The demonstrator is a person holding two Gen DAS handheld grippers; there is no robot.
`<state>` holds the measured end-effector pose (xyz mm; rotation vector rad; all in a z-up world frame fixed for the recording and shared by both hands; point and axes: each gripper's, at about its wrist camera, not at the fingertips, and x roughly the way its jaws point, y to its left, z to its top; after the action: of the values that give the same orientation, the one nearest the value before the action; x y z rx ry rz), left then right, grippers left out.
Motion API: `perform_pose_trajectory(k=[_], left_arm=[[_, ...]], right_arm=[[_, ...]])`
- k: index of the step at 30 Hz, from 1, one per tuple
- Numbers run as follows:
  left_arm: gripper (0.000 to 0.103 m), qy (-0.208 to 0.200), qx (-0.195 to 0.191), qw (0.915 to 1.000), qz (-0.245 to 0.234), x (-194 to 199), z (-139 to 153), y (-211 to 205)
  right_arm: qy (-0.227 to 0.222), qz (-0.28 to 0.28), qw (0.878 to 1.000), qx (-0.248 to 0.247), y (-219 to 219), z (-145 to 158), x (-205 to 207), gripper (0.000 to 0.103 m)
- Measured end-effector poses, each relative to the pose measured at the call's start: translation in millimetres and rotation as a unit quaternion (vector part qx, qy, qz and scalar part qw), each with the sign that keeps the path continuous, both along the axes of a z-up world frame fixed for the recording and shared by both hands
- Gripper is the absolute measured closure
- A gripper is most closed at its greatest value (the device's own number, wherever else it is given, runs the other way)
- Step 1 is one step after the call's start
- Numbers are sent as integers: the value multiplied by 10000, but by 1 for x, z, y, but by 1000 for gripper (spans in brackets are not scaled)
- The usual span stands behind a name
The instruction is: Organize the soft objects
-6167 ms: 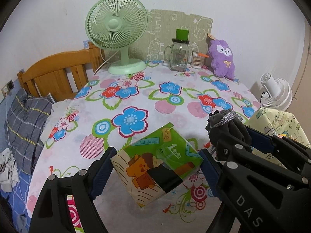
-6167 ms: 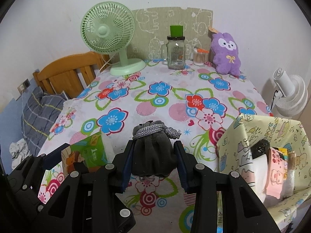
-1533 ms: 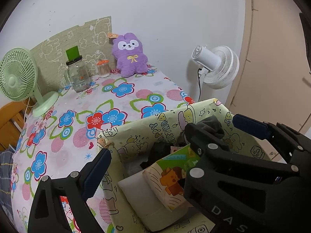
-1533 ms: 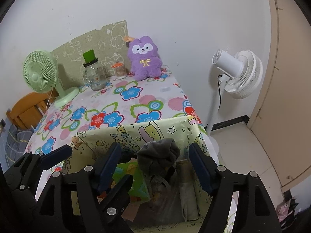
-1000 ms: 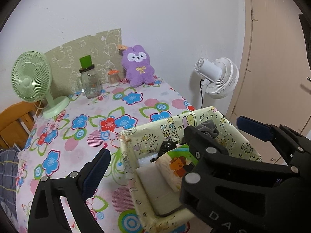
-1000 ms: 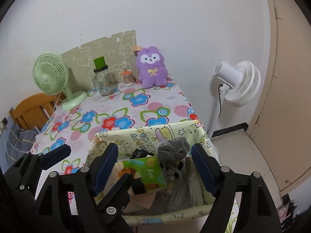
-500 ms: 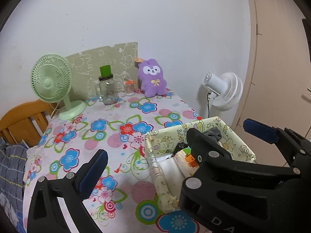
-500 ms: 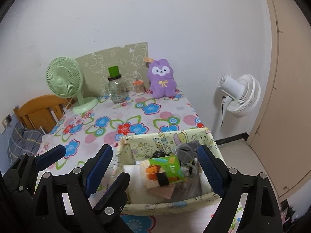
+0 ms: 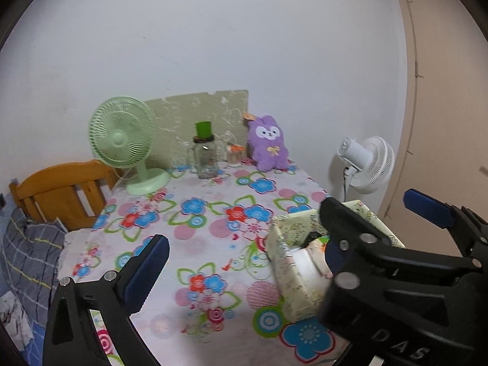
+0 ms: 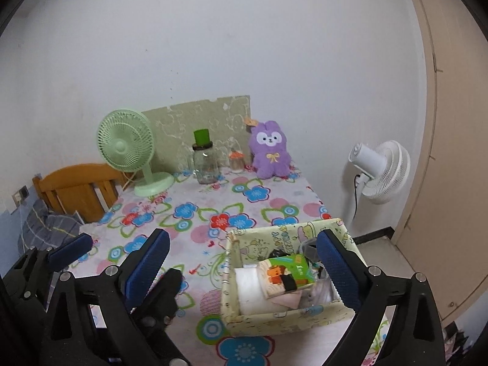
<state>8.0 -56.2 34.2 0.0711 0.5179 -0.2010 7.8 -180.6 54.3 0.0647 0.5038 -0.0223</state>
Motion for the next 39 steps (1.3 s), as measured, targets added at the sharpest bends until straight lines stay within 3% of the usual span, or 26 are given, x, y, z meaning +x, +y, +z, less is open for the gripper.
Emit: perform_pose_trajectory(k=[19,39], left_arm=[[0,-361,-195,9974,599,-30,12,62],[0,-415,-410,9946,859,-40,13,74]], right_arm=[[-453,-8,9990,-53,24,17,-43,4],[-514,35,9986,-72,22,22,-48,3]])
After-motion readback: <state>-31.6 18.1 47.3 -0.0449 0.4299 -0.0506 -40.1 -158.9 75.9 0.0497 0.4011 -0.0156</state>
